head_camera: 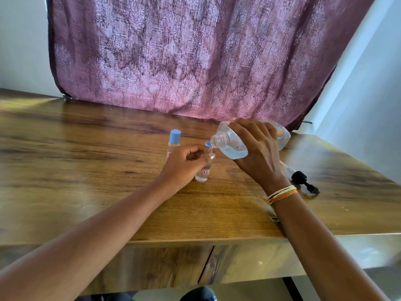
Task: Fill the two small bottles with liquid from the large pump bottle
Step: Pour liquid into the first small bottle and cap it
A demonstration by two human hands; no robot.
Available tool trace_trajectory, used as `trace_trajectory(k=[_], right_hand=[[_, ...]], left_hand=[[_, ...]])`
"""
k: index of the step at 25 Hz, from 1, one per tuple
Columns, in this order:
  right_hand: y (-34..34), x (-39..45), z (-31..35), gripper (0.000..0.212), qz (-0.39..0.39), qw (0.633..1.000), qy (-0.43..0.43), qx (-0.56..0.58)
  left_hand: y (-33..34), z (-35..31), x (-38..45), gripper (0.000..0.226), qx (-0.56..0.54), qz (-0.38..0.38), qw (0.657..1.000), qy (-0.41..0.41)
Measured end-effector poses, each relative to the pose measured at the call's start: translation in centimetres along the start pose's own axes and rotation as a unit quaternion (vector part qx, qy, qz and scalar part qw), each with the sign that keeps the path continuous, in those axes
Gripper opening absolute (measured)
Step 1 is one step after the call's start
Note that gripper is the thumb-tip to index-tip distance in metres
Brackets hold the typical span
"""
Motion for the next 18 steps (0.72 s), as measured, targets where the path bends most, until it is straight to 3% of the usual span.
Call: trace_trajectory(k=[18], right_hand=[[0.13,0.03,0.4,0.044,0.002,1.0,-0.01,0.002]], left_hand=[[-0.06,0.29,0.36,0.019,0.035,-0.012,0.999,0.01]])
Point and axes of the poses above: each hand's wrist, its own x-axis towards the middle knuckle, its own y-axis out of the palm, z = x × y, the point moved 8 cm from there along x, towards the middle knuckle, and after that the axes turned 15 degrees about -y, right-handed, at the moved point
